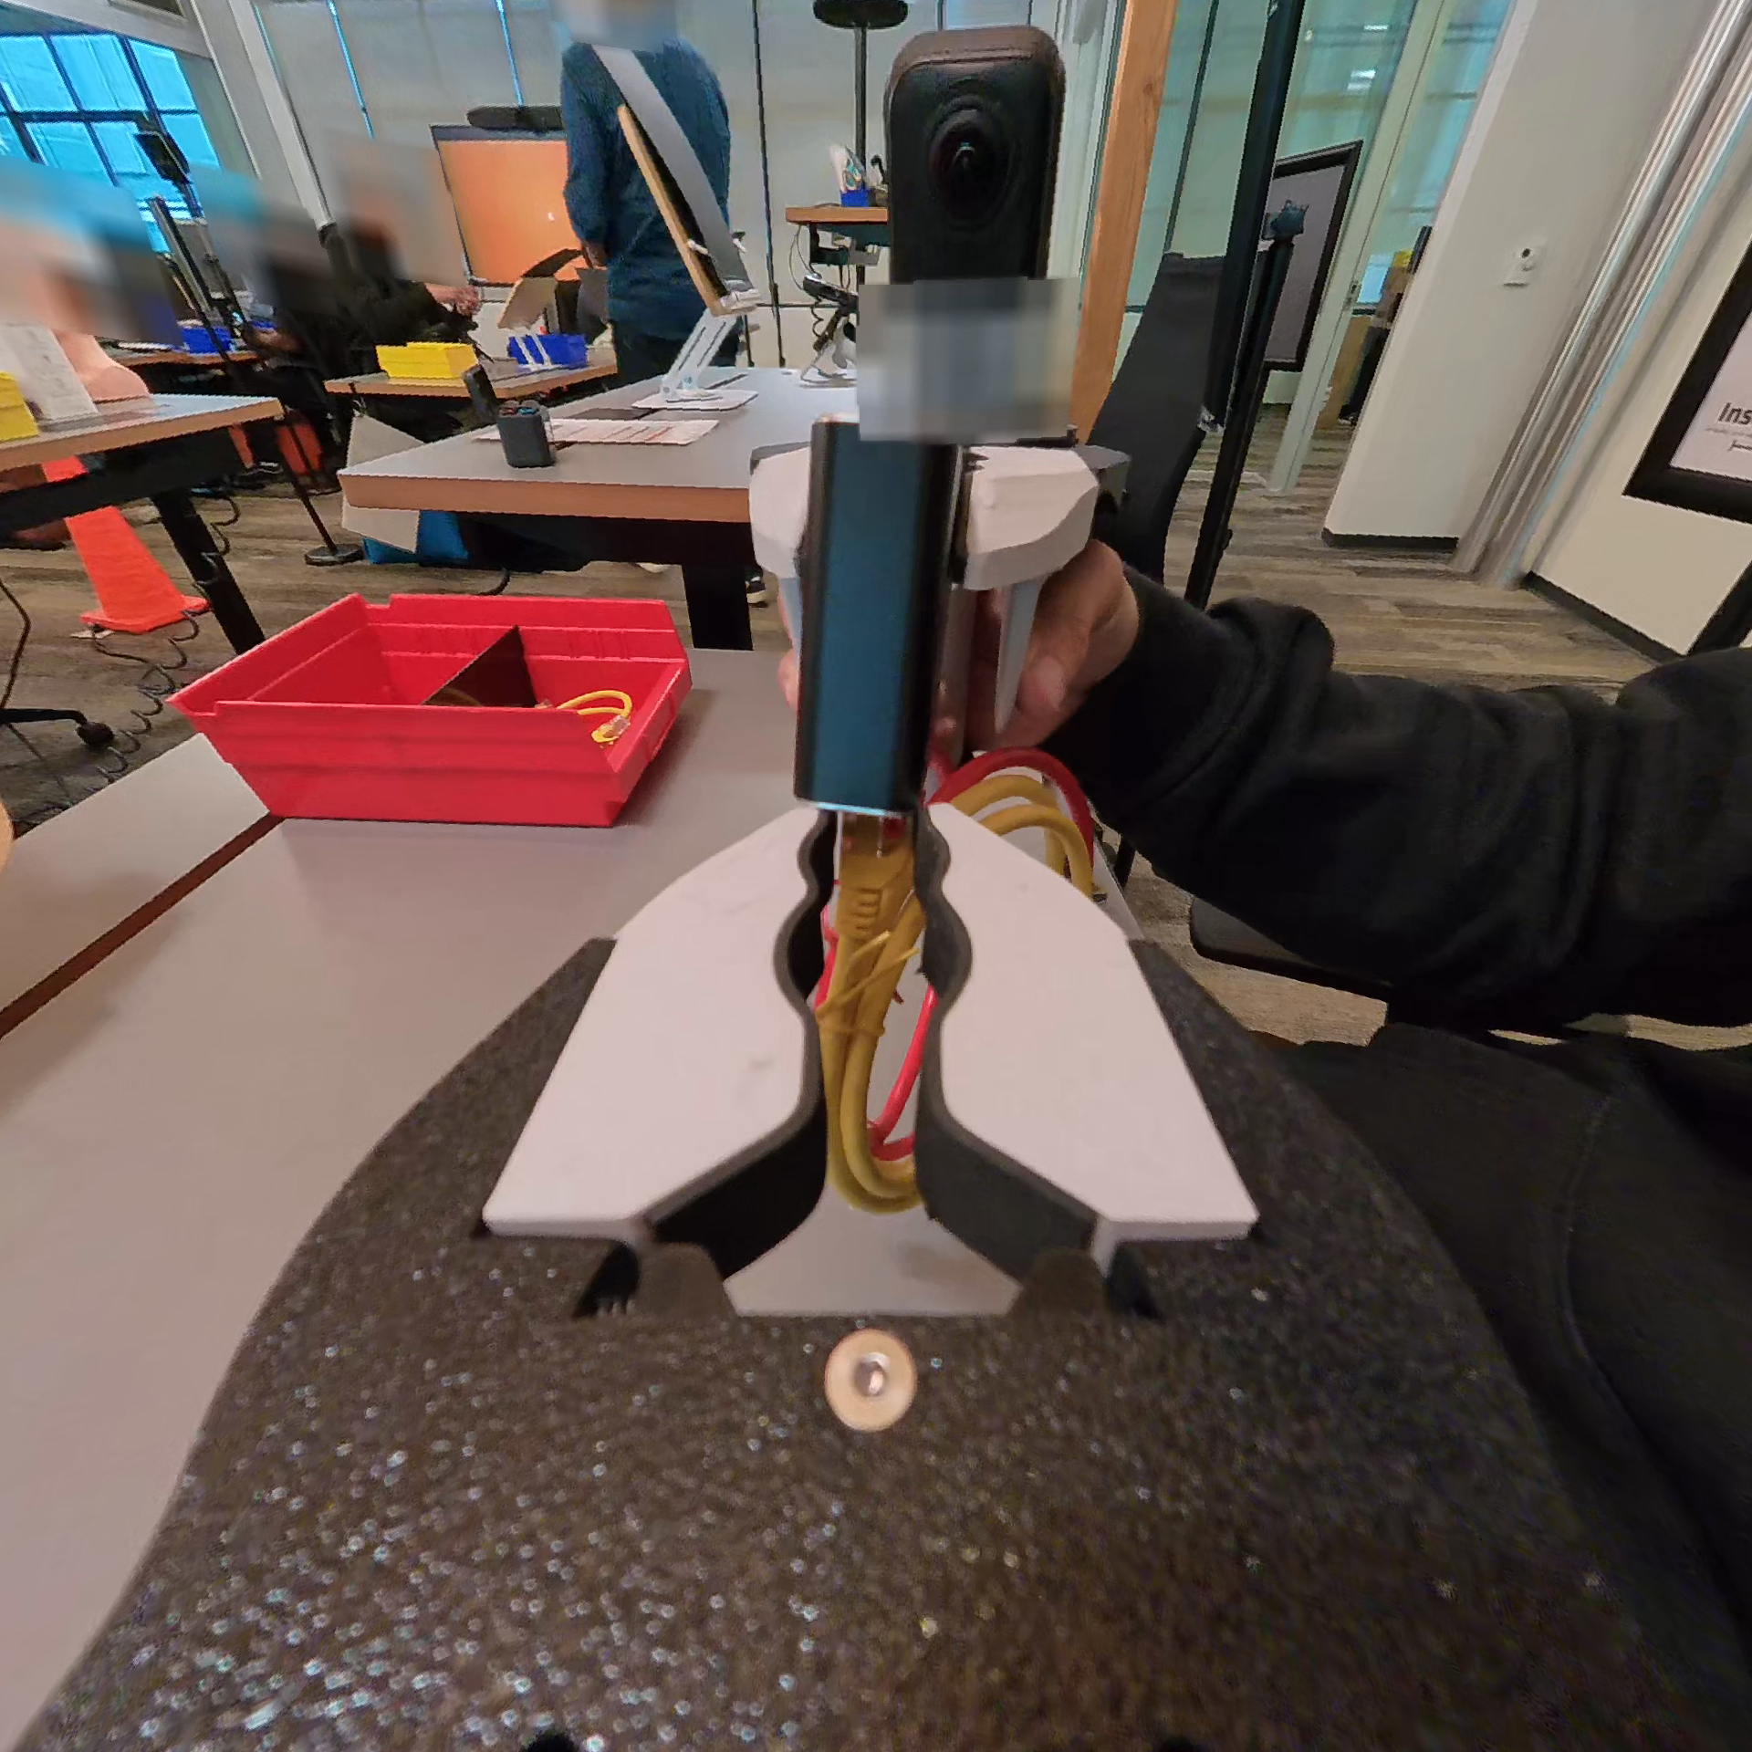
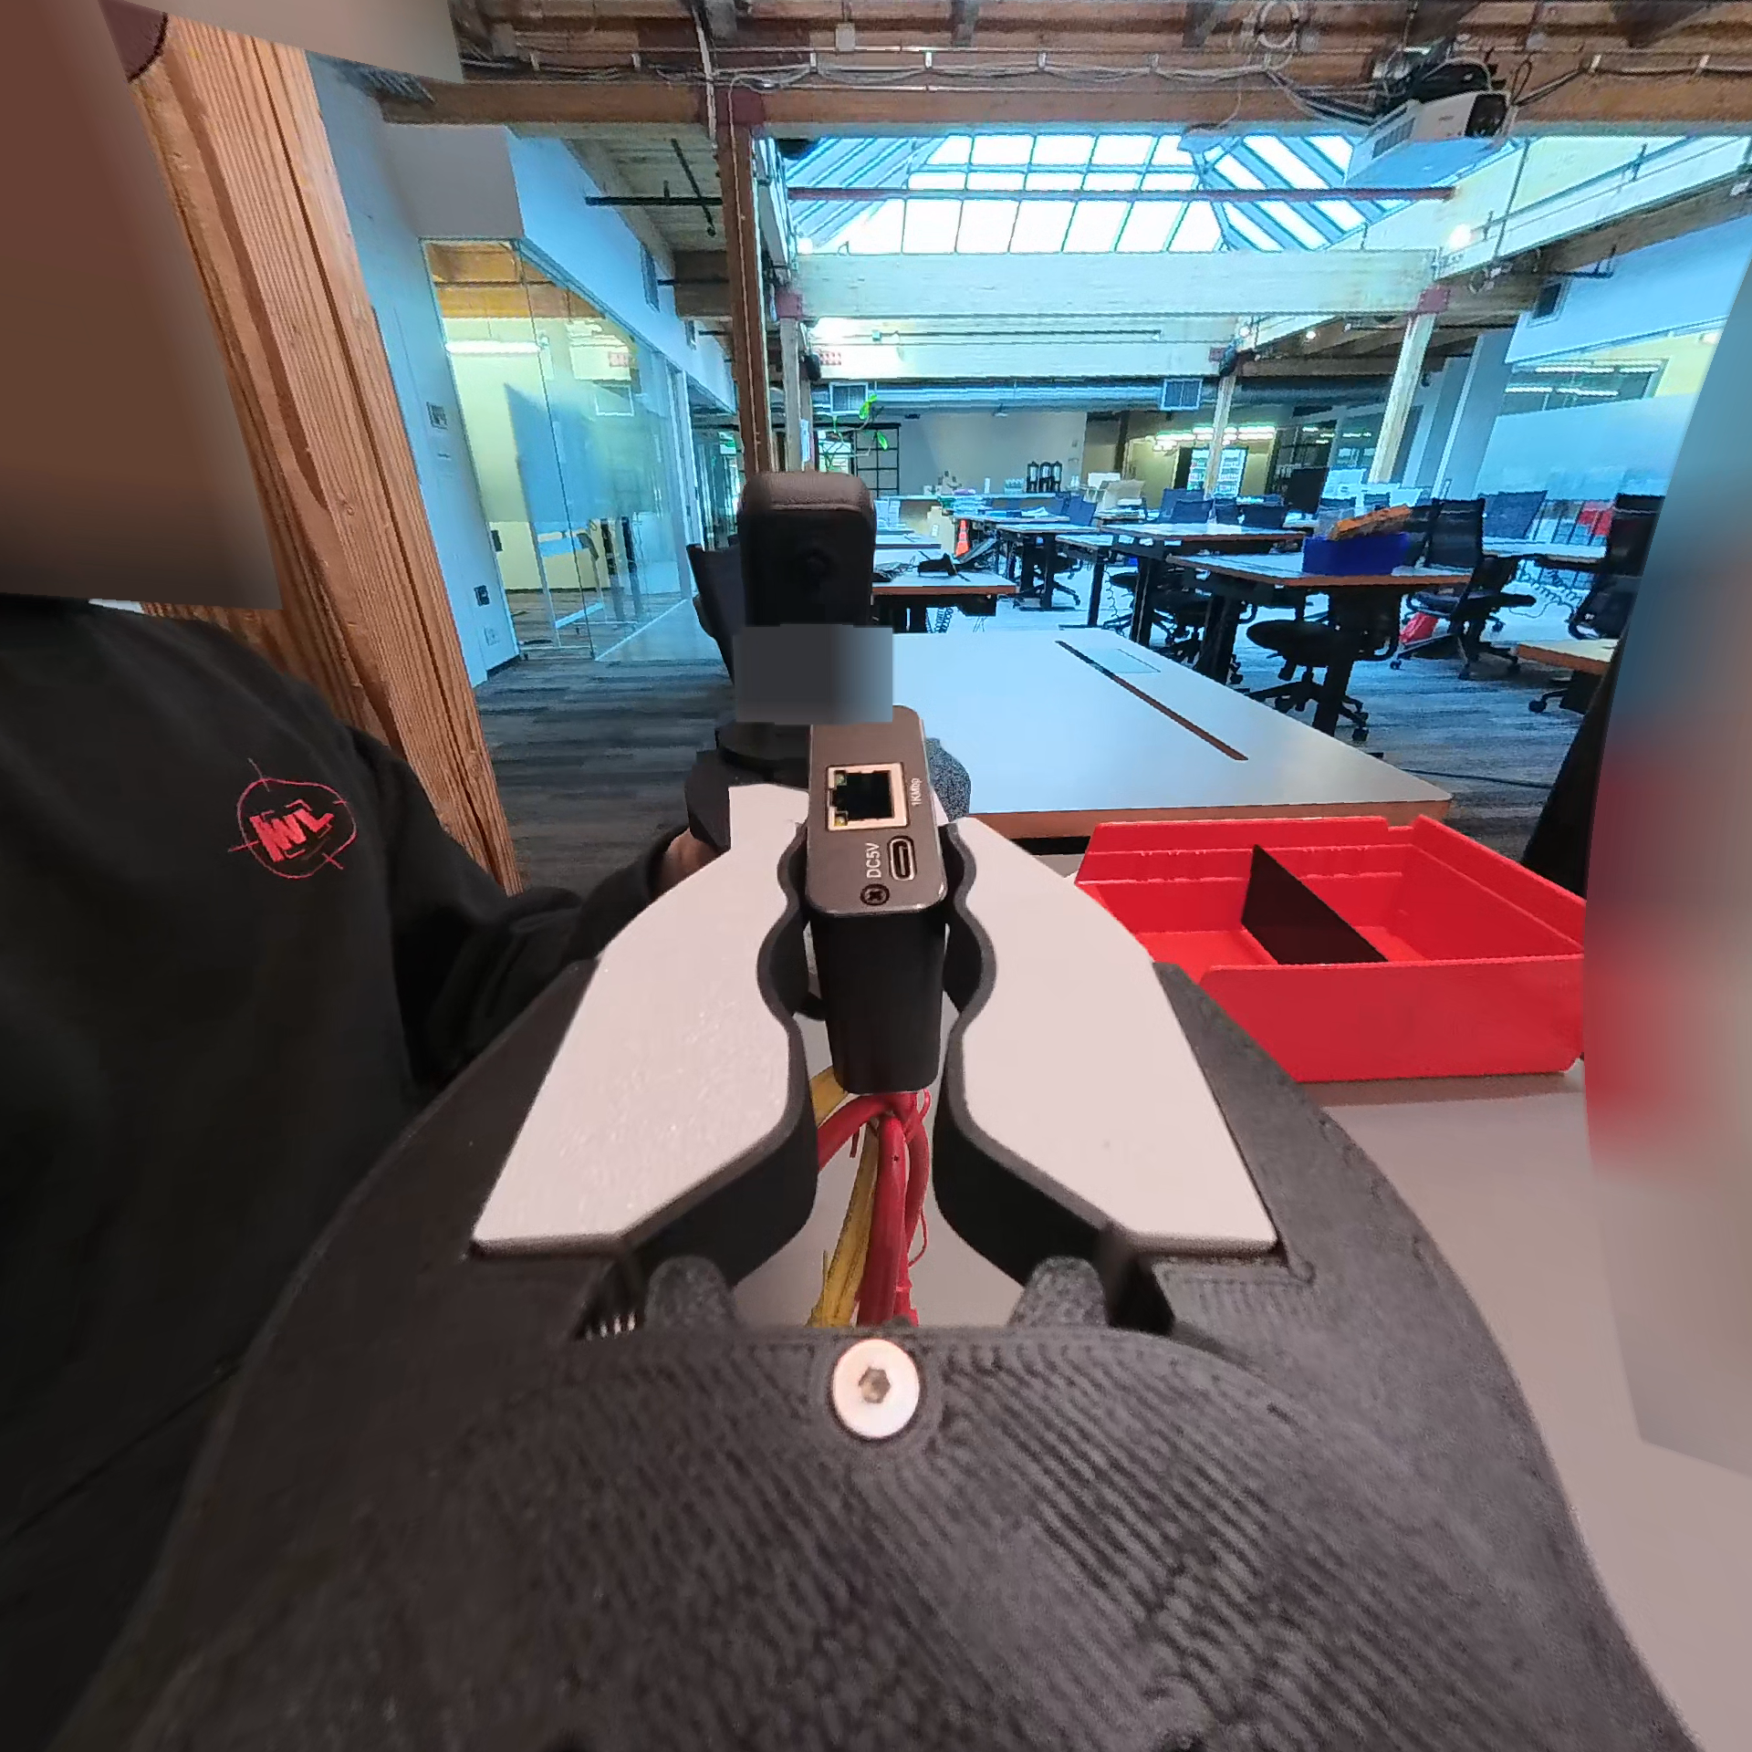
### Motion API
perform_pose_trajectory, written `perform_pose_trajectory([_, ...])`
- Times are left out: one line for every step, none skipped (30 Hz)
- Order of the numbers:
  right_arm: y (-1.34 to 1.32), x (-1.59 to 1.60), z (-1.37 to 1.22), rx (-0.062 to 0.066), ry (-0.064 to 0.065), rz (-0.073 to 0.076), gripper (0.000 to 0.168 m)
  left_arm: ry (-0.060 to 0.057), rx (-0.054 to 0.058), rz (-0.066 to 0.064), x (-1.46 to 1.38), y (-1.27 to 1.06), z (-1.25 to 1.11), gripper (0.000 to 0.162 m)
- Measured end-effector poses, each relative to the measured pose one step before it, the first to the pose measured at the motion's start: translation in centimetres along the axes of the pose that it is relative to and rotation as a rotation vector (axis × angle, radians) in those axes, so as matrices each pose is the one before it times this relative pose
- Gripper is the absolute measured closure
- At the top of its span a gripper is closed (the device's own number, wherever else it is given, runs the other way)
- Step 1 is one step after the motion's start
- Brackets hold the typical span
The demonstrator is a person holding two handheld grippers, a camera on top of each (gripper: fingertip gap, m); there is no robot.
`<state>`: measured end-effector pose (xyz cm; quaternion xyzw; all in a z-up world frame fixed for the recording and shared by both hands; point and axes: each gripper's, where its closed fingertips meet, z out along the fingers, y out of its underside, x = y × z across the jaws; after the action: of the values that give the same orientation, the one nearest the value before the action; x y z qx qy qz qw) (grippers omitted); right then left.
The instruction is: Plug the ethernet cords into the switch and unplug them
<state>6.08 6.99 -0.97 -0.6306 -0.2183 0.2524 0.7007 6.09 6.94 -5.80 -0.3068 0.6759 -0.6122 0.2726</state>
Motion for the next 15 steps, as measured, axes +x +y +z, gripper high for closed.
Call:
perform_pose_trajectory([0.0,0.019,0.062,-0.0024,0.003,-0.0013,0.142,-0.0085,0.0042,0.003,-0.122,-0.019,0.068,0.144])
perform_pose_trajectory([0.038,-0.006,0.112,-0.0062,0.0022,-0.0015,0.142,-0.0108,0.0039,0.0018,-0.149,0.002,0.103,0.141])
perform_pose_trajectory([0.003,0.168,0.099,-0.0039,0.0157,-0.001,0.142,-0.0137,0.0017,-0.0011,-0.185,0.03,0.095,0.139])
perform_pose_trajectory([0.035,0.161,0.049,-0.0073,0.0139,-0.0012,0.142,-0.0123,-0.0002,0.0003,-0.181,0.03,0.024,0.141])
perform_pose_trajectory([-0.029,-0.079,0.036,-0.0035,-0.0032,-0.005,0.142,0.0006,0.0052,0.0044,-0.023,-0.052,-0.026,0.141])
perform_pose_trajectory([-0.107,0.008,0.002,0.0028,0.0037,-0.0039,0.142,0.0164,0.0105,-0.0007,0.154,-0.144,-0.072,0.147])
perform_pose_trajectory([-0.091,0.066,0.009,0.0009,0.0075,0.0005,0.142,0.0144,0.0129,-0.0027,0.093,-0.155,-0.071,0.147])
perform_pose_trajectory([-0.032,-0.055,0.041,-0.0033,-0.0027,0.0036,0.142,0.011,0.0091,0.0049,0.064,-0.08,-0.065,0.148])
perform_pose_trajectory([-0.001,-0.066,0.042,-0.0033,-0.004,-0.0003,0.142,0.0108,0.0021,0.0079,0.093,-0.012,-0.071,0.148])
perform_pose_trajectory([0.011,-0.069,0.03,-0.0021,-0.0044,0.0027,0.142,0.0098,-0.0022,0.0089,0.089,0.0,-0.061,0.148])
perform_pose_trajectory([-0.016,-0.104,0.042,-0.0001,-0.0078,0.0065,0.142,0.0073,-0.0025,0.0077,0.044,0.006,-0.083,0.148])
perform_pose_trajectory([0.033,0.027,0.064,-0.0005,0.0042,0.0026,0.142,0.0018,-0.0017,-0.0001,-0.041,0.018,-0.074,0.148])
perform_pose_trajectory([0.039,0.059,0.084,-0.0001,0.0071,0.0001,0.142,0.001,-0.0018,-0.0031,-0.064,0.058,-0.05,0.148])
perform_pose_trajectory([0.072,-0.004,0.062,-0.002,0.0,0.0021,0.142,0.0041,0.0006,0.001,-0.025,0.067,-0.046,0.147])
perform_pose_trajectory([0.04,0.045,0.053,0.001,0.0034,0.0,0.142,0.003,0.0042,0.0012,-0.04,0.031,-0.034,0.148])
